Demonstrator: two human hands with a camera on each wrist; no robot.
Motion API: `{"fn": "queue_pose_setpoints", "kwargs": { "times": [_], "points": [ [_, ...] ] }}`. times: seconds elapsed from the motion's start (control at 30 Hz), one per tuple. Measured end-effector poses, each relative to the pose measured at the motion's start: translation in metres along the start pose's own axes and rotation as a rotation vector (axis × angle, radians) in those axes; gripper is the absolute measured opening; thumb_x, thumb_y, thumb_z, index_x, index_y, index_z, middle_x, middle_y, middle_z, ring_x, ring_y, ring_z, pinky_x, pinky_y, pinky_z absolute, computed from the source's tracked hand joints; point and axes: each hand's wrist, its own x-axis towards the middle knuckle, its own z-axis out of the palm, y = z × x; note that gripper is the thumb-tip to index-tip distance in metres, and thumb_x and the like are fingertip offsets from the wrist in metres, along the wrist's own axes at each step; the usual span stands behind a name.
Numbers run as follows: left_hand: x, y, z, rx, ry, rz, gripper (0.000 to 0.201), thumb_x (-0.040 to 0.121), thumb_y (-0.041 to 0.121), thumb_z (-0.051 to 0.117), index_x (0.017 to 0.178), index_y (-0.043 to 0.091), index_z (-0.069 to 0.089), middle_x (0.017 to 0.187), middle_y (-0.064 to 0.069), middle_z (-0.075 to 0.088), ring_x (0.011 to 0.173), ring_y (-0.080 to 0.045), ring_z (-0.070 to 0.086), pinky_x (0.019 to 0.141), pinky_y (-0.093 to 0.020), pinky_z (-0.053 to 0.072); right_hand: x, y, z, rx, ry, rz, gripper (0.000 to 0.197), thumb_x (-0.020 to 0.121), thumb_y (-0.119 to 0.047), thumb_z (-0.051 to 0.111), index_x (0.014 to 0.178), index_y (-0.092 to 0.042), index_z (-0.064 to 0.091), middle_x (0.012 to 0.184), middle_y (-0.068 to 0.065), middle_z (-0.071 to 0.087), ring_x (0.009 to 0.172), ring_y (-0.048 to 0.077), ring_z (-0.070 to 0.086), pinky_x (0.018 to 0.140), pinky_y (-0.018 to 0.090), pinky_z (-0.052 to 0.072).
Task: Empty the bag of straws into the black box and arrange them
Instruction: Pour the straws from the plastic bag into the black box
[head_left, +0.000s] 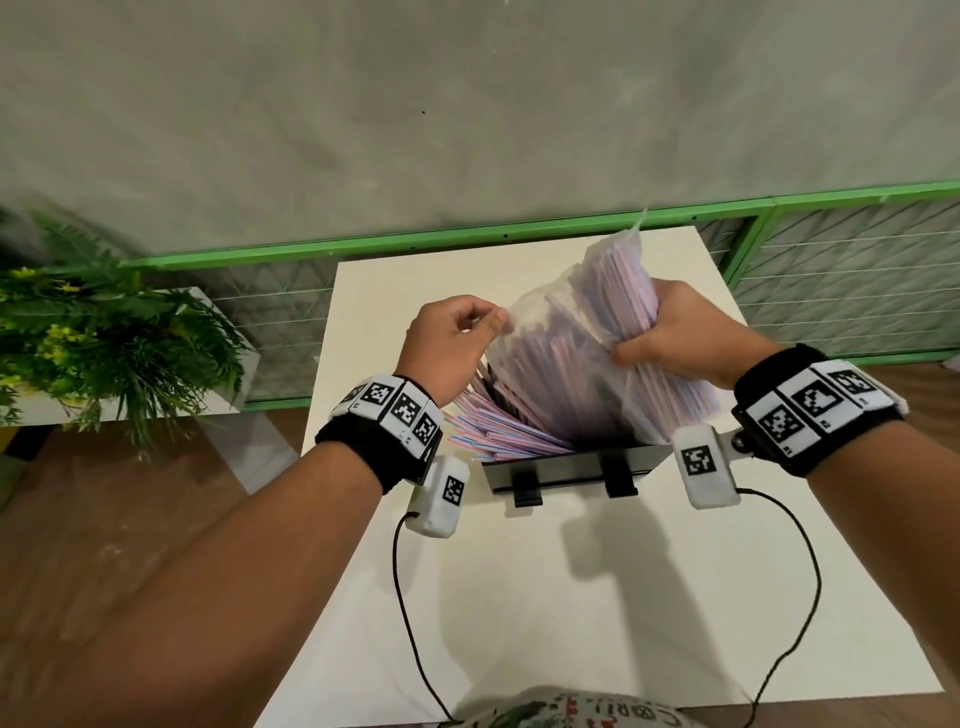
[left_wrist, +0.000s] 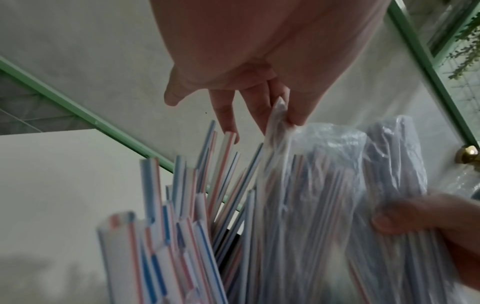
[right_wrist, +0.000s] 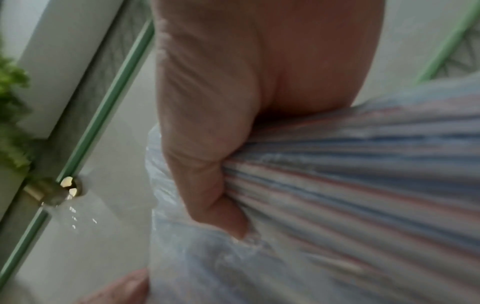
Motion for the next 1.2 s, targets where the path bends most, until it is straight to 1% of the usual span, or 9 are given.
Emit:
{"fn": "queue_pose_setpoints", "kwargs": {
  "times": [0.1, 0.2, 0.3, 0.37, 0.53, 0.73, 0.97, 1.1, 1.2],
  "points": [
    [-0.002, 0.001, 0.0, -0.005, -0.002, -0.014, 0.015, 0.095, 0.03, 0.07, 0.092, 0.019, 0.079, 0.089, 0.003, 0.078, 0.073, -0.012, 0.066, 0.076, -0.037, 0.054, 0.002, 0.001, -0.002, 0.003, 0.028, 0.003, 0.036, 0.072, -0.003, 0.083, 0.099, -0.009, 0.06, 0.089, 0.014, 0.064, 0.079, 0.029, 0.066, 0.064, 0.031, 0.053],
    [-0.003, 0.005, 0.0, 0.002, -0.014, -0.028, 0.016, 0.094, 0.03, 0.071, 0.092, 0.017, 0.079, 0.091, 0.001, 0.079, 0.072, -0.008, 0.064, 0.078, -0.035, 0.054, 0.001, 0.002, -0.001, -0.029, 0.0, 0.007, 0.036, 0.073, -0.004, 0.083, 0.1, -0.007, 0.06, 0.089, 0.015, 0.065, 0.082, 0.032, 0.068, 0.064, 0.033, 0.055],
    [-0.005, 0.008, 0.001, -0.02, -0.015, -0.043, 0.001, 0.088, 0.026, 0.076, 0.089, 0.027, 0.077, 0.093, 0.004, 0.077, 0.086, -0.011, 0.066, 0.094, -0.042, 0.057, 0.002, 0.003, -0.002, 0.001, 0.05, 0.004, 0.038, 0.073, -0.005, 0.083, 0.103, -0.004, 0.06, 0.096, 0.022, 0.066, 0.086, 0.035, 0.068, 0.068, 0.038, 0.058],
    [-0.005, 0.008, 0.001, 0.012, -0.023, -0.072, 0.016, 0.085, 0.021, 0.077, 0.086, 0.036, 0.073, 0.096, 0.009, 0.076, 0.093, -0.011, 0.067, 0.099, -0.042, 0.055, 0.001, 0.004, -0.001, -0.018, 0.021, 0.009, 0.037, 0.072, -0.004, 0.083, 0.102, -0.004, 0.06, 0.097, 0.023, 0.066, 0.087, 0.036, 0.068, 0.064, 0.033, 0.054],
    [-0.005, 0.005, 0.001, 0.067, -0.003, -0.027, 0.028, 0.093, 0.01, 0.069, 0.084, 0.035, 0.073, 0.094, 0.003, 0.077, 0.08, -0.012, 0.063, 0.089, -0.044, 0.058, 0.0, 0.005, 0.002, 0.009, 0.032, 0.016, 0.039, 0.072, -0.003, 0.083, 0.104, -0.004, 0.06, 0.096, 0.022, 0.066, 0.085, 0.034, 0.068, 0.064, 0.031, 0.054],
    [-0.002, 0.003, 0.0, 0.039, 0.004, -0.021, 0.026, 0.096, 0.011, 0.068, 0.086, 0.035, 0.073, 0.095, 0.002, 0.079, 0.098, -0.022, 0.072, 0.097, -0.047, 0.055, 0.002, 0.003, 0.001, 0.027, 0.036, 0.018, 0.04, 0.073, -0.005, 0.085, 0.104, -0.006, 0.06, 0.092, 0.016, 0.065, 0.083, 0.03, 0.066, 0.067, 0.033, 0.054],
    [-0.001, 0.01, -0.004, -0.024, 0.047, 0.018, 0.017, 0.097, 0.01, 0.066, 0.09, 0.024, 0.073, 0.088, 0.002, 0.078, 0.095, -0.019, 0.074, 0.098, -0.041, 0.056, -0.004, 0.005, 0.007, 0.001, 0.018, 0.015, 0.036, 0.071, -0.005, 0.084, 0.098, -0.008, 0.061, 0.091, 0.016, 0.066, 0.084, 0.033, 0.067, 0.071, 0.039, 0.058],
    [0.001, 0.002, -0.005, 0.082, 0.039, 0.051, 0.013, 0.095, 0.02, 0.069, 0.09, 0.03, 0.075, 0.091, 0.009, 0.077, 0.094, -0.015, 0.072, 0.094, -0.041, 0.056, -0.004, 0.005, 0.007, 0.073, 0.13, -0.002, 0.039, 0.07, -0.005, 0.085, 0.1, -0.009, 0.061, 0.094, 0.016, 0.068, 0.082, 0.03, 0.066, 0.075, 0.041, 0.057],
    [0.002, 0.001, -0.003, 0.056, 0.033, 0.023, 0.014, 0.095, 0.018, 0.07, 0.089, 0.03, 0.074, 0.091, 0.006, 0.077, 0.095, -0.018, 0.072, 0.095, -0.043, 0.056, -0.003, 0.004, 0.002, 0.021, 0.087, -0.003, 0.039, 0.07, -0.007, 0.086, 0.101, -0.009, 0.061, 0.095, 0.018, 0.068, 0.087, 0.034, 0.068, 0.078, 0.047, 0.06]
  ]
}}
